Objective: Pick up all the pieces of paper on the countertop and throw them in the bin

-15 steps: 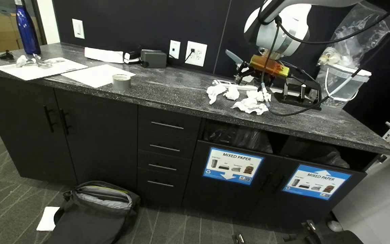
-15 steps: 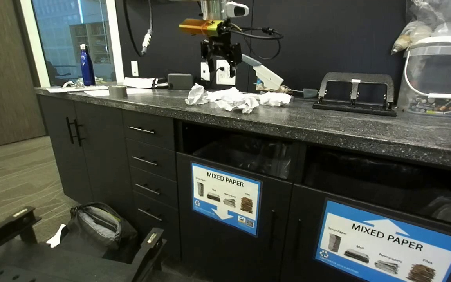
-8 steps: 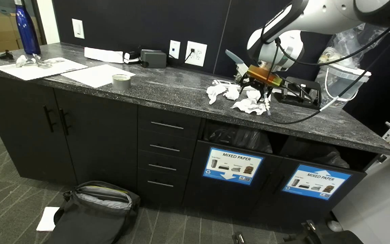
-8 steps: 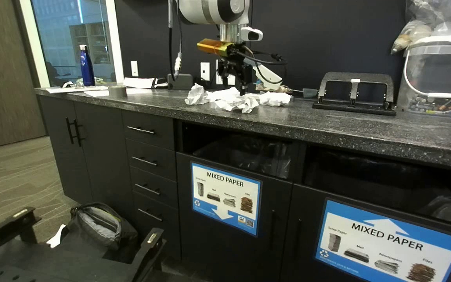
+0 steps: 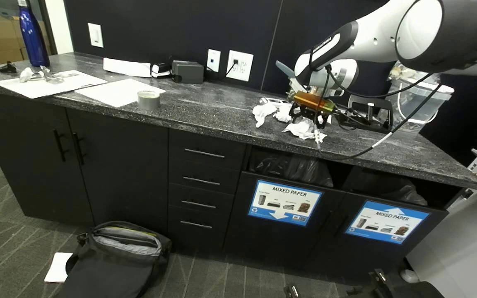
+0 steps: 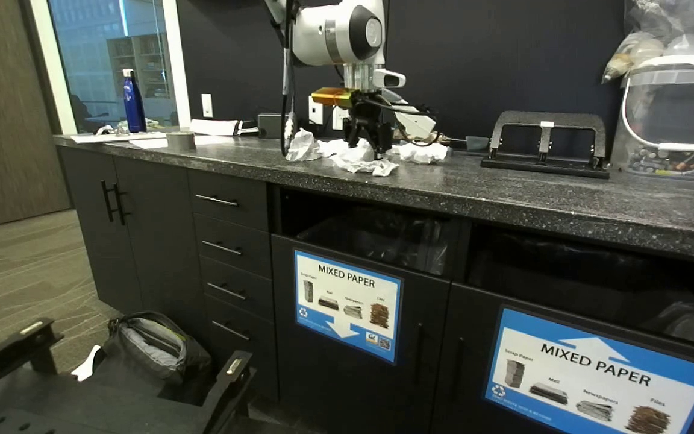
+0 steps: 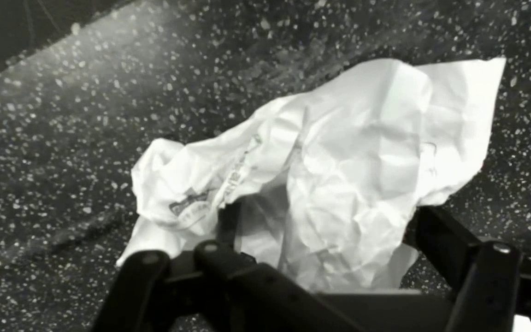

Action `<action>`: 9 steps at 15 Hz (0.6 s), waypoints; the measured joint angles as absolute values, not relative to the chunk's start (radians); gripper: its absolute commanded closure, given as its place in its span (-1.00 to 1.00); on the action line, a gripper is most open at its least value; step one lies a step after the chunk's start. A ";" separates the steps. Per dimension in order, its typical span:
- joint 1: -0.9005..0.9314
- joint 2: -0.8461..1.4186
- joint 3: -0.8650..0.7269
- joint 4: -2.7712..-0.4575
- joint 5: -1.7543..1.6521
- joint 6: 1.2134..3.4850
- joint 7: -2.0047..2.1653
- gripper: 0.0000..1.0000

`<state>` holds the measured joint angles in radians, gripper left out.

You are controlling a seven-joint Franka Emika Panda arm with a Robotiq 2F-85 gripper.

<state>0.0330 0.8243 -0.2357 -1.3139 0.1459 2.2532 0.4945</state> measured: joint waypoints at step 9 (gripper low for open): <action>0.048 0.862 -0.237 -1.226 -0.012 2.173 0.546 0.68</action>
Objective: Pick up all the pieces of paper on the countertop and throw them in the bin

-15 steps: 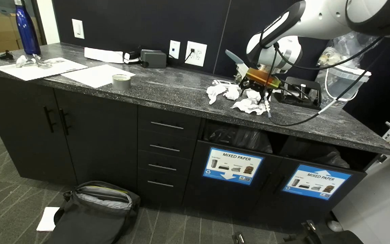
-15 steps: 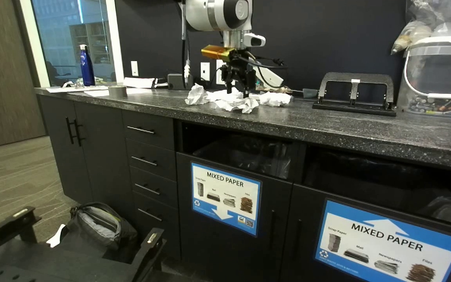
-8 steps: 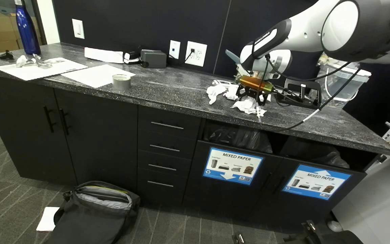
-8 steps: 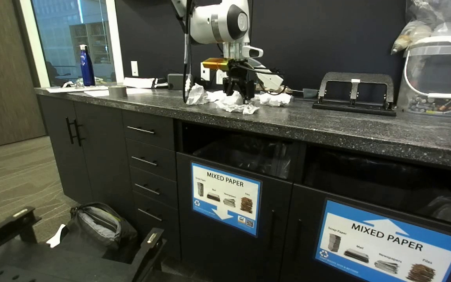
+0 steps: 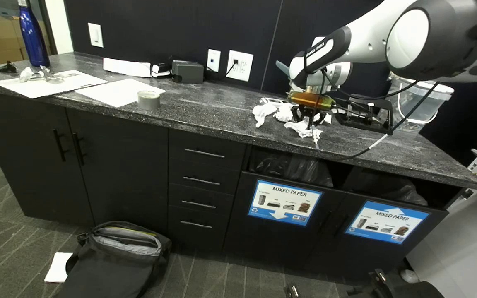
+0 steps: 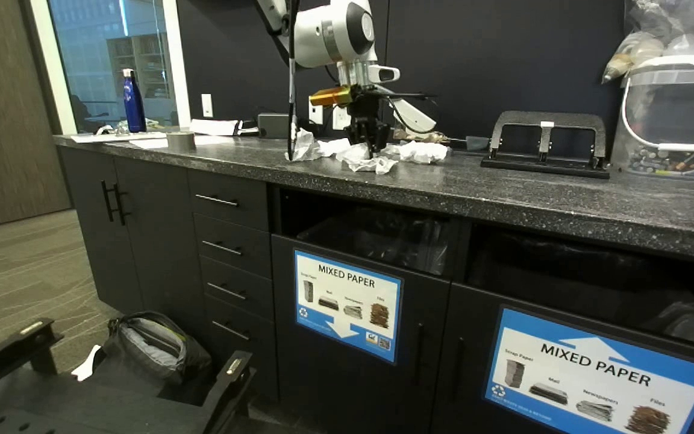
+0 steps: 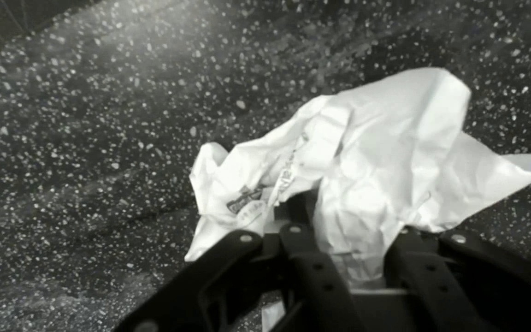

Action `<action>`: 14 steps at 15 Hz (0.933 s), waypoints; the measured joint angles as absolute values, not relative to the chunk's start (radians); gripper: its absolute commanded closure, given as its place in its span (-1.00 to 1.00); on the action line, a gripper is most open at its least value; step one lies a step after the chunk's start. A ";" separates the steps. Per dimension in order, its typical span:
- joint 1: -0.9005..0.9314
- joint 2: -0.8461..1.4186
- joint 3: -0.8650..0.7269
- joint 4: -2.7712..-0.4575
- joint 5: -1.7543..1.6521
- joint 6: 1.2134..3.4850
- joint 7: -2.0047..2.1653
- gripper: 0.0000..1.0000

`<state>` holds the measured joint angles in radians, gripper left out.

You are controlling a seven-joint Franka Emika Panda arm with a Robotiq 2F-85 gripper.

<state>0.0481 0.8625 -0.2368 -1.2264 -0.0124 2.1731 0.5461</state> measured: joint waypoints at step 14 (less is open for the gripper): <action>0.053 0.555 -0.097 -1.691 -0.089 2.117 0.193 0.63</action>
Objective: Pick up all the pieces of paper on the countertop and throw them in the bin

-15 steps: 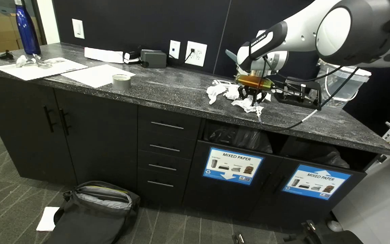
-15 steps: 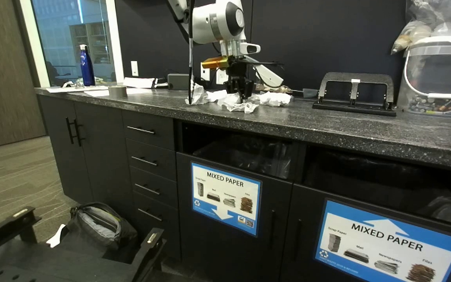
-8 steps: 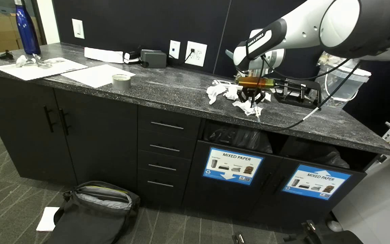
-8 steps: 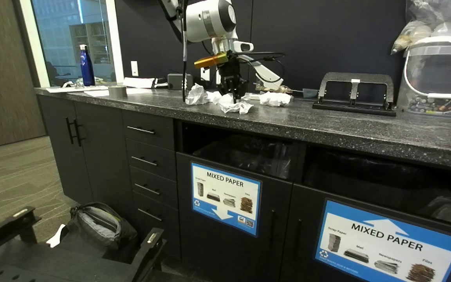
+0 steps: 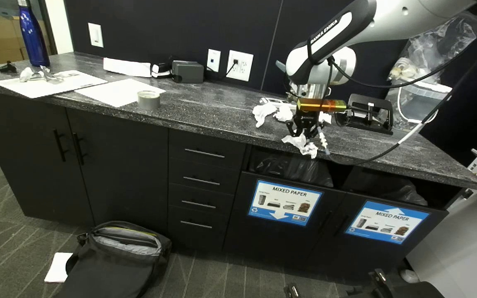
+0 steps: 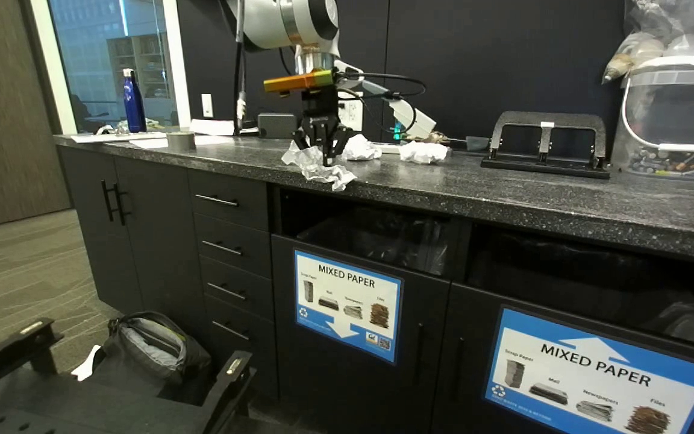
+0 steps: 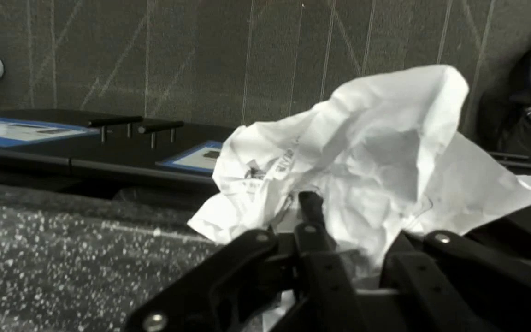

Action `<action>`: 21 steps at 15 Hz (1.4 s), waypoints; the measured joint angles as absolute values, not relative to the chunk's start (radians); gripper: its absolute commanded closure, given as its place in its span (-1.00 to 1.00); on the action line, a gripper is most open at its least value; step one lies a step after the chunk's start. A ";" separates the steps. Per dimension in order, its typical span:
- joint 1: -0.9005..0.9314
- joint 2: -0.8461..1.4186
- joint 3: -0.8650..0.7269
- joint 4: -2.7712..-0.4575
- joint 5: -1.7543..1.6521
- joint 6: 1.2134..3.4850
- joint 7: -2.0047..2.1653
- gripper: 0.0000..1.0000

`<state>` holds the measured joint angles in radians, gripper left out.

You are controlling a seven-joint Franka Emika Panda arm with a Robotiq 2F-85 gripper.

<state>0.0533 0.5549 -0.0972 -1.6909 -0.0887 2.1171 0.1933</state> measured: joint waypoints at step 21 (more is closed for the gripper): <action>-0.096 0.279 -0.073 -2.748 -0.260 3.518 -0.168 0.64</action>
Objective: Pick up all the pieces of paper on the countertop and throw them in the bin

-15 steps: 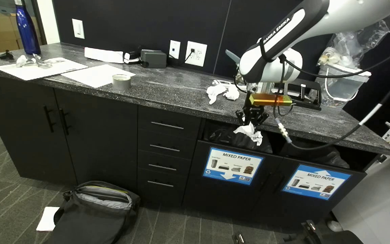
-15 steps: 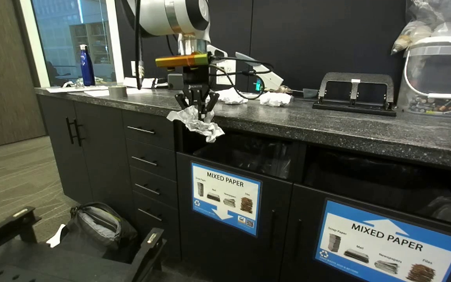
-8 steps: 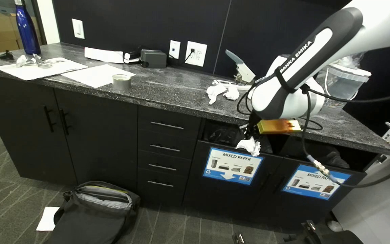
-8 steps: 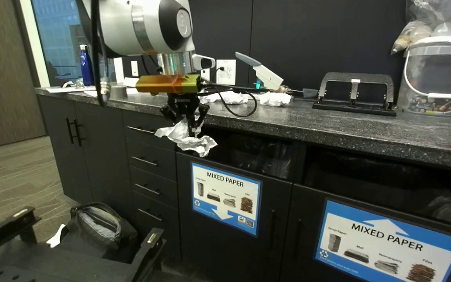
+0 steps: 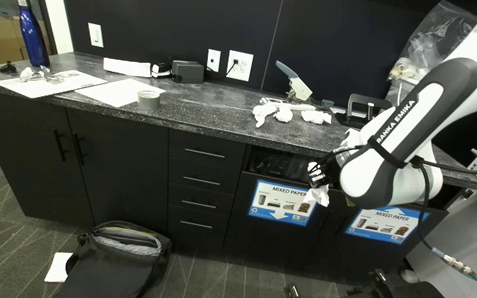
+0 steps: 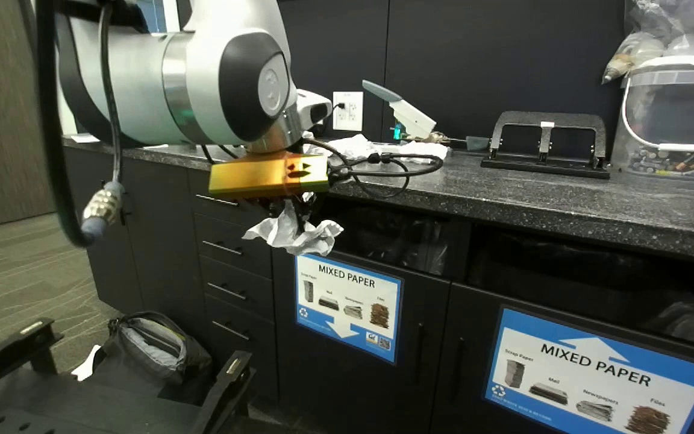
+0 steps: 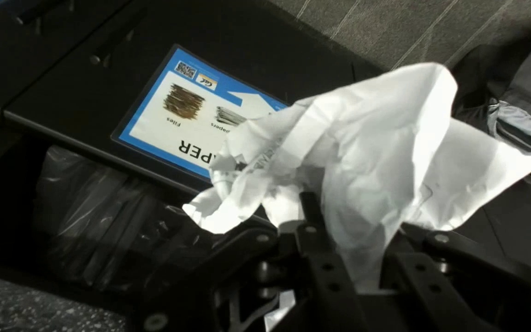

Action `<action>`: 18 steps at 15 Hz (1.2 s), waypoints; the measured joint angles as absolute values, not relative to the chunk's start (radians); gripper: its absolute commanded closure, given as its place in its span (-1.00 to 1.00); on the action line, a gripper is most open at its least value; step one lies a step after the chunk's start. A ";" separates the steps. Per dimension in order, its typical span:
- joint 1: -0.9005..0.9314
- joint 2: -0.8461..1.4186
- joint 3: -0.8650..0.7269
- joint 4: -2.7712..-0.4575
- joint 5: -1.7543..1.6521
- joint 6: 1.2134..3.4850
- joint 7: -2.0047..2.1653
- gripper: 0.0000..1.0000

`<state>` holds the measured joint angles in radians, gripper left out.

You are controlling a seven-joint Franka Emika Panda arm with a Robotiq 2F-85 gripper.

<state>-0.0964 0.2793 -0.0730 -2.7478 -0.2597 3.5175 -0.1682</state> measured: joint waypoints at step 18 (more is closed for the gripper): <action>-0.441 1.114 -0.007 -2.052 -0.804 4.173 -0.198 0.65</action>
